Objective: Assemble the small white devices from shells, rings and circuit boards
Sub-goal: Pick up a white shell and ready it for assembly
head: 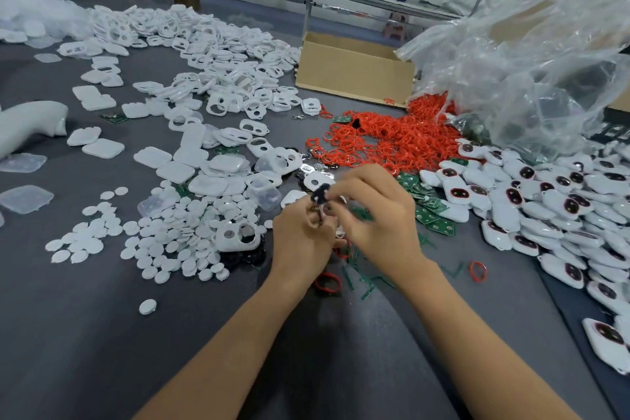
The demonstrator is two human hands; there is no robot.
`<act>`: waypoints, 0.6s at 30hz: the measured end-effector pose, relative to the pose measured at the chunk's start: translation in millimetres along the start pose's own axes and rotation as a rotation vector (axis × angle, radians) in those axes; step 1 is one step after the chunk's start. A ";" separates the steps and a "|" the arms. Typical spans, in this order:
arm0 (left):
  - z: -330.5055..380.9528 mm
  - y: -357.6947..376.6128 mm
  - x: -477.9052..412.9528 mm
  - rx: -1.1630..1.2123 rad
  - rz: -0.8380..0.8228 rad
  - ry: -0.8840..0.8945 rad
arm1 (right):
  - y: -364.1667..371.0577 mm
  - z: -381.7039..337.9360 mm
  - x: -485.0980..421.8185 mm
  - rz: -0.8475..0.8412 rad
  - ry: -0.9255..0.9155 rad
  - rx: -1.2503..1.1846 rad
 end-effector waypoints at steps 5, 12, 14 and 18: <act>6.1 0.5 1.8 0.045 -0.010 0.014 | -12.7 -8.9 14.8 0.112 -0.049 0.028; -4.8 0.1 -0.7 0.187 0.013 -0.086 | -19.7 -9.6 16.1 0.157 -0.058 0.061; -4.5 0.3 -0.7 0.193 0.009 -0.075 | -20.1 -8.4 16.9 0.147 -0.049 0.064; 2.0 2.7 1.8 0.228 -0.035 -0.044 | -14.9 13.0 19.6 0.018 0.189 0.020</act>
Point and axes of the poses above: each hand's wrist, its own x-axis away from the middle knuckle, its own y-axis out of the palm, z = x × y, the point moved 6 cm from there along -x, towards the middle knuckle, and after that the axes turned 2 degrees about x, right-handed, at the moved point
